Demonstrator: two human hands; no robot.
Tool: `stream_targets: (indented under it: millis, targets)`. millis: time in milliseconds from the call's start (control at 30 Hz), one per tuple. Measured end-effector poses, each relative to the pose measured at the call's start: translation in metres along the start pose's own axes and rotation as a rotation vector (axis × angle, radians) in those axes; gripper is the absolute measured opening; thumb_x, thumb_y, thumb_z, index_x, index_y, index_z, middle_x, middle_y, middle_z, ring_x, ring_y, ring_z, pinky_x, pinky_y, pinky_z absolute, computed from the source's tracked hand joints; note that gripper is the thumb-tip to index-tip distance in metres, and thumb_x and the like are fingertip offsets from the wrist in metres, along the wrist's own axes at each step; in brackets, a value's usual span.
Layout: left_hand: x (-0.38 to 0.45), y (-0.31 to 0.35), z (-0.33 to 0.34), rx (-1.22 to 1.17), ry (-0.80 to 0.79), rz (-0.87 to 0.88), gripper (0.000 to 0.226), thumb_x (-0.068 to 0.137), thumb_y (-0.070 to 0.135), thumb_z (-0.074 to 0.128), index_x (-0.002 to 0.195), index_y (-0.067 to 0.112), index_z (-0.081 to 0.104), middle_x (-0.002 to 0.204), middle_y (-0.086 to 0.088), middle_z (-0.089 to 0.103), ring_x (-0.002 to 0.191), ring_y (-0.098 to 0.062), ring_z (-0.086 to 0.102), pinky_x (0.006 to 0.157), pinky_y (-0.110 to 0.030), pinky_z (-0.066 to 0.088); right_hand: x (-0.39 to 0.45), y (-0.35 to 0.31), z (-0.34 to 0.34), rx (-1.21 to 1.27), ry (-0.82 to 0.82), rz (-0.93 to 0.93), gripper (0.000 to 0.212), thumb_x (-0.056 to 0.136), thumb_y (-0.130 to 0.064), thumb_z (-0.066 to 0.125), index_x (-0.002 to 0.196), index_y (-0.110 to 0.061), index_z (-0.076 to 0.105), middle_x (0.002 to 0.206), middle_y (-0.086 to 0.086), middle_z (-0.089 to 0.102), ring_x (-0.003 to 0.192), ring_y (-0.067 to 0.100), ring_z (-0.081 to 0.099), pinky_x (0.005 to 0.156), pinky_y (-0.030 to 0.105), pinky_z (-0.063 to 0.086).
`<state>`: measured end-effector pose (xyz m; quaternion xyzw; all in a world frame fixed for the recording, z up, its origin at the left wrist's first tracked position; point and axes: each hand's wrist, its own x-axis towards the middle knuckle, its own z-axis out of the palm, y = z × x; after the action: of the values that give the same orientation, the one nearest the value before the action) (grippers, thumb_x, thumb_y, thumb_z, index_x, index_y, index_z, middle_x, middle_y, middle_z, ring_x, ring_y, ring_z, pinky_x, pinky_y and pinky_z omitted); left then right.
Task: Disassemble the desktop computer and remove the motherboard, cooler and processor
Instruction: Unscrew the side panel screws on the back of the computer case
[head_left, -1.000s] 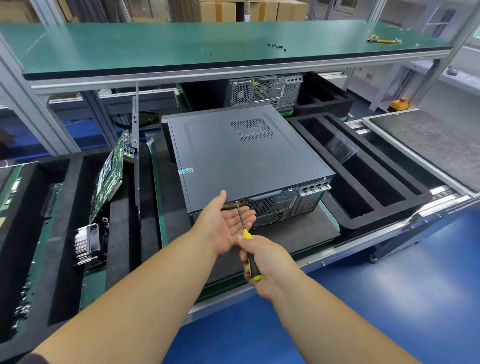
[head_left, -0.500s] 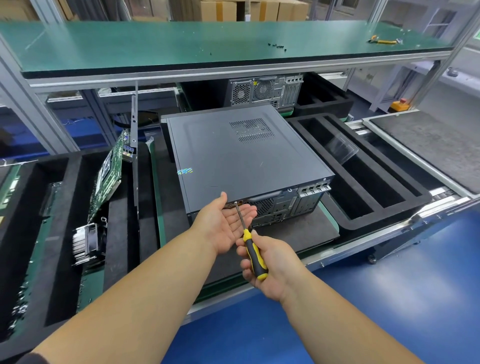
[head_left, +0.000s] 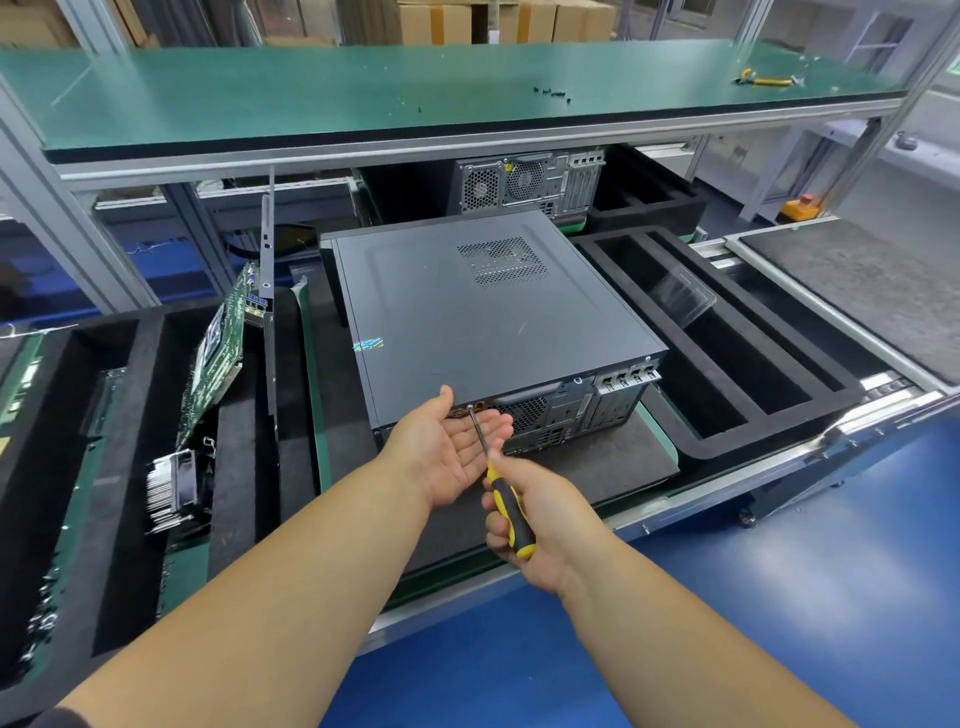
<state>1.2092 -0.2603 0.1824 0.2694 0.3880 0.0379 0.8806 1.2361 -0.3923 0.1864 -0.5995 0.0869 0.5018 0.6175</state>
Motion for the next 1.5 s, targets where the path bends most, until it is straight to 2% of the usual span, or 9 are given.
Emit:
stream_targets:
  millis: [133, 333, 533, 700, 933, 1100, 1300, 1400, 1500]
  targets:
    - [0.001, -0.002, -0.001, 0.004, 0.010, -0.007, 0.064, 0.099, 0.053, 0.040, 0.109, -0.005, 0.065, 0.100, -0.018, 0.074, 0.083, -0.025, 0.074, 0.080, -0.030, 0.057, -0.003, -0.004, -0.004, 0.097, -0.100, 0.061, 0.038, 0.101, -0.030, 0.044, 0.098, 0.002, 0.066, 0.069, 0.011, 0.060, 0.048, 0.013, 0.048, 0.044, 0.023, 0.041]
    - [0.002, -0.002, 0.000, -0.032, -0.006, 0.008, 0.063, 0.100, 0.051, 0.040, 0.108, -0.007, 0.063, 0.100, -0.018, 0.074, 0.083, -0.026, 0.074, 0.069, -0.028, 0.060, -0.003, 0.002, -0.004, 0.028, -0.041, 0.038, 0.032, 0.097, -0.032, 0.059, 0.092, -0.003, 0.072, 0.074, 0.008, 0.070, 0.054, 0.015, 0.063, 0.050, 0.026, 0.051]
    - [0.002, -0.003, -0.001, -0.036, -0.008, 0.010, 0.063, 0.100, 0.050, 0.040, 0.108, -0.008, 0.063, 0.099, -0.019, 0.073, 0.083, -0.026, 0.074, 0.063, -0.026, 0.061, 0.000, 0.006, -0.001, 0.082, -0.072, 0.050, 0.022, 0.094, -0.027, 0.064, 0.091, -0.006, 0.066, 0.071, 0.006, 0.063, 0.047, 0.009, 0.050, 0.042, 0.022, 0.043]
    - [0.004, -0.004, -0.001, -0.035, 0.001, 0.021, 0.063, 0.099, 0.051, 0.041, 0.110, -0.008, 0.063, 0.100, -0.019, 0.073, 0.085, -0.026, 0.074, 0.065, -0.027, 0.061, 0.004, 0.004, -0.001, -0.132, 0.062, -0.022, 0.021, 0.087, -0.028, 0.073, 0.094, -0.012, 0.062, 0.076, 0.005, 0.060, 0.052, 0.010, 0.053, 0.046, 0.023, 0.045]
    - [0.004, -0.002, -0.003, 0.012, 0.003, -0.016, 0.063, 0.098, 0.054, 0.041, 0.109, -0.003, 0.066, 0.102, -0.015, 0.074, 0.087, -0.023, 0.074, 0.076, -0.030, 0.058, -0.003, 0.004, -0.005, 0.098, -0.078, 0.028, 0.036, 0.102, -0.027, 0.047, 0.100, 0.002, 0.069, 0.075, 0.011, 0.063, 0.051, 0.012, 0.051, 0.049, 0.023, 0.044]
    - [0.004, -0.003, -0.005, 0.002, -0.002, 0.006, 0.062, 0.099, 0.052, 0.041, 0.111, -0.003, 0.066, 0.103, -0.016, 0.074, 0.091, -0.025, 0.073, 0.078, -0.029, 0.059, -0.002, 0.008, -0.011, 0.047, -0.005, 0.013, 0.036, 0.098, -0.036, 0.057, 0.099, -0.005, 0.075, 0.081, 0.009, 0.071, 0.057, 0.016, 0.065, 0.052, 0.027, 0.053]
    - [0.004, -0.002, -0.003, -0.008, -0.001, -0.003, 0.062, 0.098, 0.052, 0.042, 0.109, -0.004, 0.066, 0.102, -0.017, 0.074, 0.082, -0.024, 0.075, 0.069, -0.027, 0.058, 0.000, 0.010, -0.005, 0.126, -0.079, 0.028, 0.026, 0.094, -0.029, 0.064, 0.095, -0.004, 0.067, 0.071, 0.005, 0.058, 0.049, 0.011, 0.055, 0.044, 0.022, 0.045]
    - [0.004, -0.003, -0.002, -0.013, 0.011, 0.011, 0.060, 0.098, 0.051, 0.044, 0.109, -0.004, 0.066, 0.101, -0.016, 0.074, 0.083, -0.024, 0.074, 0.070, -0.027, 0.059, 0.003, 0.011, 0.000, 0.047, -0.044, -0.022, 0.017, 0.093, -0.026, 0.066, 0.093, -0.010, 0.060, 0.072, 0.003, 0.055, 0.049, 0.010, 0.052, 0.045, 0.022, 0.043]
    - [0.004, -0.004, -0.002, -0.013, 0.025, 0.028, 0.058, 0.098, 0.049, 0.045, 0.109, -0.004, 0.066, 0.100, -0.016, 0.074, 0.086, -0.024, 0.074, 0.076, -0.028, 0.059, 0.006, 0.013, 0.001, -0.250, 0.101, -0.154, 0.021, 0.091, -0.031, 0.067, 0.089, -0.014, 0.055, 0.060, -0.001, 0.055, 0.051, 0.011, 0.051, 0.052, 0.028, 0.043]
